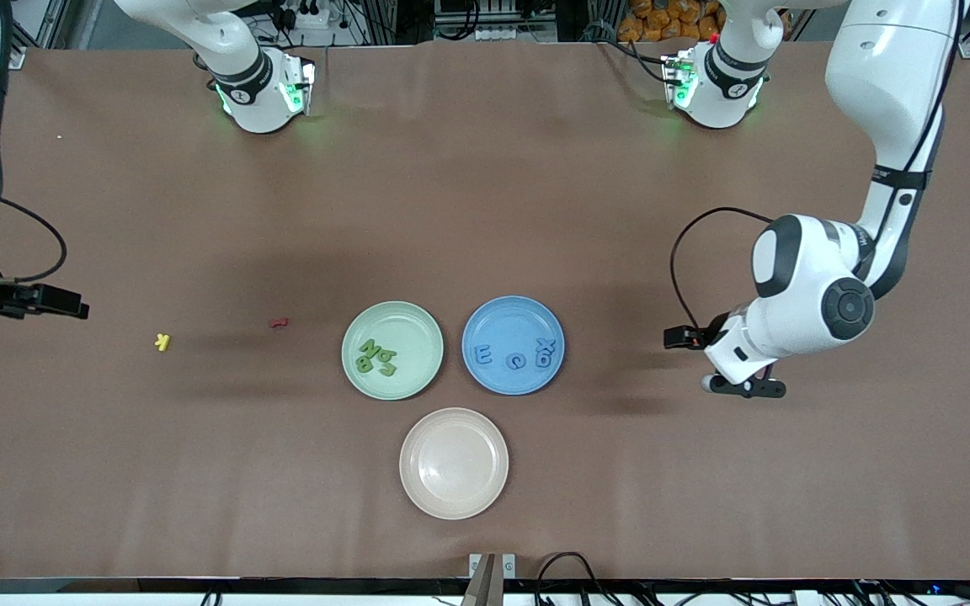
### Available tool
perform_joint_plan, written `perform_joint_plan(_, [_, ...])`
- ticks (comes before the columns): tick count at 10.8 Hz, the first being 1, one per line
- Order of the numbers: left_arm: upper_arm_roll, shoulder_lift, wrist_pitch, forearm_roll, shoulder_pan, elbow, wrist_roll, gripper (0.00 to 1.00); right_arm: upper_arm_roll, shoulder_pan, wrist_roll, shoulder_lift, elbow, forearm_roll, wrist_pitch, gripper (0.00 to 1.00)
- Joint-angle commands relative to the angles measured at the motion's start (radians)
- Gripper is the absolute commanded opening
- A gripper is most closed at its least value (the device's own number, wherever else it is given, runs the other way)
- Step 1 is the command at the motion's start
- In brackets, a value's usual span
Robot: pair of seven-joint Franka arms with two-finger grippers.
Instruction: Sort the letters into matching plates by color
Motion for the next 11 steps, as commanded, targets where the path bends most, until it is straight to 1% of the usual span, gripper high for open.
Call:
perform_joint_plan(1, [-0.009, -0.052, -0.007, 0.062, 0.065, -0.037, 0.074, 1.00, 0.062, 0.011, 0.180, -0.090, 0.015, -0.024, -0.090, 1.00])
perform_joint_plan(3, [-0.007, -0.069, -0.022, 0.091, 0.084, -0.042, 0.091, 1.00, 0.085, 0.012, 0.227, -0.132, 0.029, -0.026, -0.138, 1.00])
perform_joint_plan(5, [-0.004, -0.082, -0.036, 0.108, 0.102, -0.040, 0.091, 1.00, 0.104, 0.026, 0.253, -0.181, 0.023, -0.058, -0.177, 1.00])
perform_joint_plan(6, [-0.004, -0.104, -0.050, 0.113, 0.111, -0.042, 0.092, 1.00, 0.117, 0.028, 0.295, -0.201, 0.019, -0.075, -0.178, 1.00])
perform_joint_plan(7, [-0.001, -0.127, -0.084, 0.125, 0.119, -0.039, 0.092, 1.00, 0.131, 0.034, 0.353, -0.208, 0.016, -0.085, -0.170, 1.00])
perform_joint_plan(8, [0.011, -0.160, -0.104, 0.142, 0.118, -0.039, 0.092, 1.00, 0.154, 0.034, 0.412, -0.215, 0.011, -0.096, -0.155, 1.00])
perform_joint_plan(9, [0.029, -0.187, -0.121, 0.144, 0.118, -0.039, 0.088, 1.00, 0.164, 0.034, 0.449, -0.223, 0.000, -0.116, -0.127, 1.00])
perform_joint_plan(11, [0.062, -0.242, -0.125, 0.144, 0.113, -0.033, 0.080, 1.00, 0.170, 0.034, 0.454, -0.240, -0.036, -0.128, -0.054, 1.00])
